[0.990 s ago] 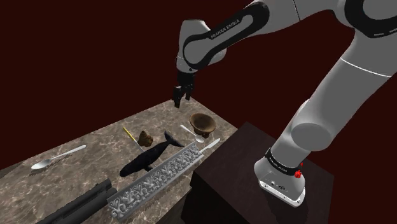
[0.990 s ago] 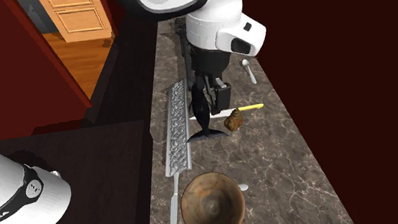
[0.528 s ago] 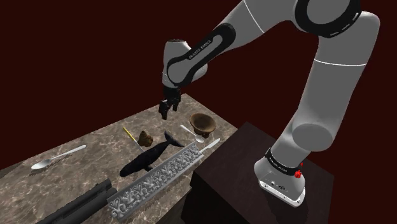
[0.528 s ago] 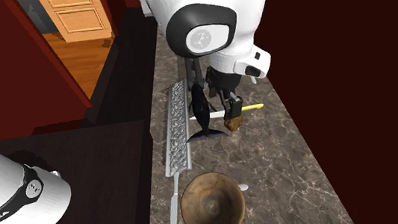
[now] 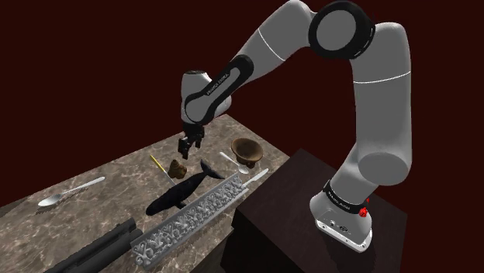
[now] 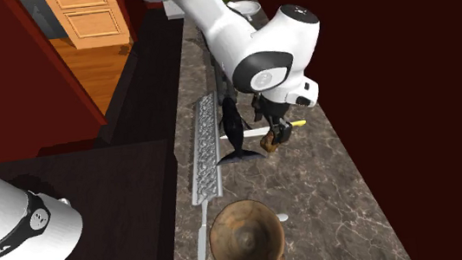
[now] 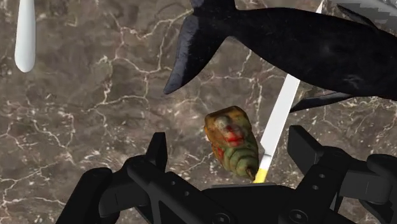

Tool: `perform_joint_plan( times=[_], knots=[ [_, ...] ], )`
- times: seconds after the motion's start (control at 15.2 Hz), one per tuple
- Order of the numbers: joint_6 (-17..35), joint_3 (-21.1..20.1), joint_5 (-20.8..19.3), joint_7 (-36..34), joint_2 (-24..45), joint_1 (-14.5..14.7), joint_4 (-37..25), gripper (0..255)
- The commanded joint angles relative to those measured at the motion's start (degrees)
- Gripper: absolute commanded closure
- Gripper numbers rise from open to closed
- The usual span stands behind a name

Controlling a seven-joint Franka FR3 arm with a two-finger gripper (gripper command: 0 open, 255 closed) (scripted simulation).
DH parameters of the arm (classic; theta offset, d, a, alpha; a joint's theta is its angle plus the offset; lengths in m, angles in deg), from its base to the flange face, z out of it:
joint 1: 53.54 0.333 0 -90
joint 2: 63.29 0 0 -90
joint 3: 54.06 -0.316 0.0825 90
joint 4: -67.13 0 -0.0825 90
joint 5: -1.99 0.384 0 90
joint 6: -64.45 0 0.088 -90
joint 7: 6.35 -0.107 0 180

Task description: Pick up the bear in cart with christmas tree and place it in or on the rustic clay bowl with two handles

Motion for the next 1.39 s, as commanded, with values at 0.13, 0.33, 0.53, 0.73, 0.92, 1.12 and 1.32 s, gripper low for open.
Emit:
perform_joint_plan(
  times=[0.13, 0.33, 0.53, 0.73, 0.92, 1.12, 1.32],
  knots=[
    [1.14, 0.42, -1.19, -0.18, 9.15, 1.97, -7.76, 0],
    [1.47, 0.67, -1.69, -0.15, 14.07, 3.0, -12.24, 0],
    [2.73, 0.9, -1.87, -0.26, 16.04, 3.38, -12.97, 0],
    [3.92, 1.14, -2.03, -0.37, 18.06, 3.77, -13.81, 0],
    [4.14, 1.18, -2.06, -0.39, 18.45, 3.84, -13.99, 0],
    [4.14, 1.18, -2.06, -0.39, 18.45, 3.84, -13.99, 0],
    [4.13, 1.18, -2.06, -0.38, 18.45, 3.84, -13.99, 0]
  ],
)
